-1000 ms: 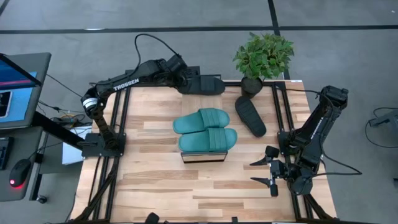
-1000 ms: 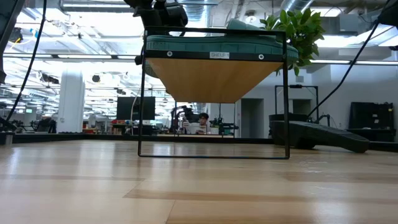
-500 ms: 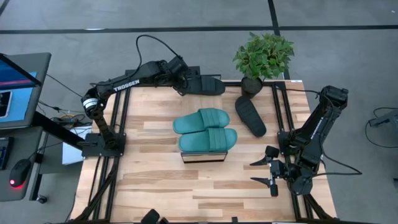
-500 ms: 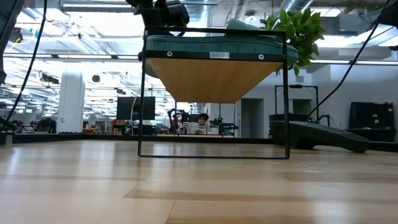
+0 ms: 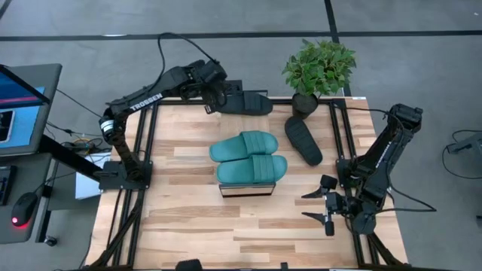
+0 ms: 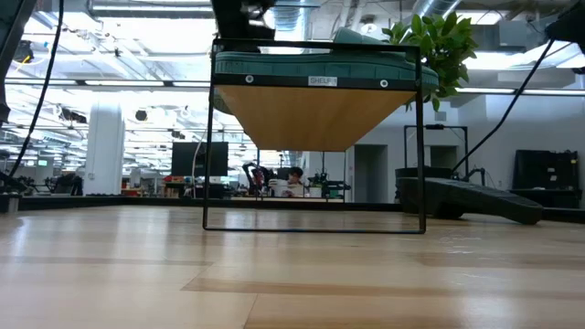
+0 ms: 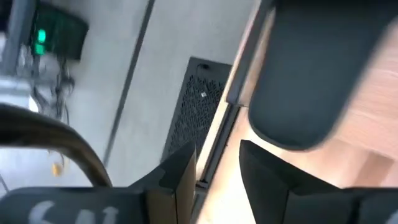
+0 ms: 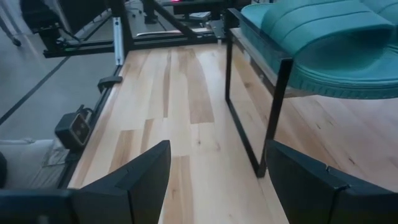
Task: Pick and place slides into the shelf
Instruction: Put the black slipper on the shelf
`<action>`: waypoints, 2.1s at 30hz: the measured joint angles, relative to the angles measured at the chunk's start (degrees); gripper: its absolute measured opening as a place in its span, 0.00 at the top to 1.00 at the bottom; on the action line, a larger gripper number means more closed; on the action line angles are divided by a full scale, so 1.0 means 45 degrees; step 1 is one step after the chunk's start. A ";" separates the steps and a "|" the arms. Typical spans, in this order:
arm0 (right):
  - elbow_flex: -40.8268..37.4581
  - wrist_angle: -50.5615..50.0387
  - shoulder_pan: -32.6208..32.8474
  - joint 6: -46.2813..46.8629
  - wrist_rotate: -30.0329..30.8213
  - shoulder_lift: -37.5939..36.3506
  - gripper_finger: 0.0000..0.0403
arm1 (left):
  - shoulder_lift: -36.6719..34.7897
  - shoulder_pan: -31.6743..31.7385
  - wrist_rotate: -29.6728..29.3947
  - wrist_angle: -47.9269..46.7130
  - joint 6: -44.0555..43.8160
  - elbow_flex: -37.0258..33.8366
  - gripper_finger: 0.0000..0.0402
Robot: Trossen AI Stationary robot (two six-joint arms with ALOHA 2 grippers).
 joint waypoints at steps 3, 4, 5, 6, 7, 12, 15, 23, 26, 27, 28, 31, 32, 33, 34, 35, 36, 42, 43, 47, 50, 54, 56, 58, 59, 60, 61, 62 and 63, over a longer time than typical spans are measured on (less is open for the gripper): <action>0.0000 -0.0071 -0.0280 -0.0002 -0.0003 0.0001 0.37 | -0.0010 -0.0237 0.0776 -0.0854 0.1653 0.0738 0.78; 0.0000 -0.0101 -0.0383 -0.0005 -0.0005 0.0004 0.37 | -0.0010 -0.0304 0.0945 -0.0932 0.2191 0.0844 0.81; 0.0000 -0.0142 -0.0477 -0.0005 -0.0040 0.0000 0.37 | -0.0010 -0.0368 0.1047 -0.0924 0.2691 0.0905 0.85; 0.0000 -0.0171 -0.0569 -0.0005 -0.0117 0.0000 0.37 | -0.0010 -0.0407 0.1121 -0.0918 0.3150 0.0939 0.90; 0.0000 -0.0175 -0.0672 0.0000 -0.0227 0.0000 0.37 | -0.0010 -0.0420 0.1274 -0.0913 0.3667 0.0944 0.94; 0.0000 -0.0176 -0.1136 0.0000 -0.0745 0.0005 0.37 | -0.0010 -0.0405 0.3212 -0.0898 0.6396 0.0952 0.99; 0.0000 -0.0176 -0.1370 0.0005 -0.1045 0.0005 0.37 | -0.0010 -0.0428 0.4364 -0.0898 0.8019 0.0952 1.00; 0.0000 -0.0181 -0.1606 0.0005 -0.1716 0.0005 0.37 | -0.0010 -0.0420 0.6146 -0.0830 1.0825 0.0952 1.00; 0.0000 -0.0181 -0.1587 0.0005 -0.1718 0.0005 0.37 | 0.0036 -0.0410 0.6673 -0.0735 1.0877 0.0952 1.00; 0.0000 -0.0190 -0.1587 0.0005 -0.1722 0.0005 0.37 | 0.0136 -0.0405 0.6813 -0.0608 1.0935 0.0960 1.00; 0.0000 -0.0191 -0.1587 0.0001 -0.1722 0.0005 0.37 | 0.0216 -0.0403 0.6938 -0.0537 1.1038 0.0965 1.00; 0.0000 -0.0210 -0.1587 0.0005 -0.1723 0.0005 0.37 | 0.0580 -0.0382 0.6996 -0.0451 1.1307 0.0961 1.00; 0.0000 -0.0211 -0.1587 0.0004 -0.1728 0.0005 0.37 | 0.0679 -0.0372 0.6984 -0.0398 1.1434 0.0958 1.00; 0.0000 -0.0210 -0.1587 0.0005 -0.1728 0.0005 0.37 | 0.0801 -0.0329 0.6949 -0.0527 1.1478 0.0940 1.00; 0.0000 -0.0210 -0.1587 0.0010 -0.1728 0.0005 0.37 | 0.0963 -0.0325 0.6942 -0.0542 1.1504 0.0940 1.00; 0.0000 -0.0218 -0.1587 0.0006 -0.1739 0.0005 0.37 | 0.1053 -0.0326 0.6998 -0.0386 1.1505 0.0943 1.00; 0.0000 -0.0245 -0.1587 0.0003 -0.1765 0.0005 0.37 | 0.1100 -0.0304 0.7068 -0.0411 1.1507 0.0938 1.00; 0.0000 -0.0272 -0.1525 0.0120 -0.2057 0.0005 0.37 | 0.0748 -0.0126 0.7151 -0.1028 1.0992 0.0924 1.00; 0.0000 -0.0292 -0.1465 0.0170 -0.2072 0.0005 0.37 | 0.0553 -0.0128 0.7150 -0.0987 1.0810 0.0923 1.00; 0.0000 -0.0268 -0.1097 0.0256 -0.2029 0.0014 0.37 | -0.0396 -0.0480 0.6975 -0.0539 0.8800 0.0938 1.00; 0.0000 -0.0251 -0.0805 0.0572 -0.1772 0.0238 0.37 | -0.1226 -0.1190 0.6279 -0.0322 0.6235 0.0938 1.00; 0.0005 -0.0059 -0.0435 0.0680 -0.0661 0.0890 0.37 | -0.2845 -0.2737 0.4468 -0.0457 0.3389 0.0942 1.00; 0.0005 0.0053 -0.0363 0.0684 -0.0094 0.1262 0.37 | -0.3623 -0.3674 0.3805 -0.0314 0.1403 0.0943 1.00; 0.0005 0.0215 -0.0353 0.0665 0.0096 0.1613 0.37 | -0.4346 -0.4744 0.3073 0.0009 -0.0510 0.0943 1.00; 0.0005 0.0358 -0.0373 0.0518 0.0081 0.1791 0.37 | -0.4716 -0.5395 0.2433 0.0200 -0.1273 0.0945 1.00; 0.0005 0.0662 -0.0407 0.0206 0.0055 0.1957 0.37 | -0.5042 -0.6117 0.1534 0.0340 -0.1744 0.0897 1.00; 0.0005 0.1136 -0.0466 -0.0296 0.0054 0.2126 0.37 | -0.5336 -0.6884 0.0336 0.0630 -0.2110 0.0747 1.00; 0.0005 0.1641 -0.0526 -0.0886 0.0045 0.2269 0.37 | -0.5640 -0.7675 -0.1093 0.0928 -0.2516 0.0546 1.00; 0.0005 0.2275 -0.0594 -0.1613 0.0041 0.2386 0.37 | -0.5930 -0.8483 -0.2517 0.1179 -0.2868 0.0226 1.00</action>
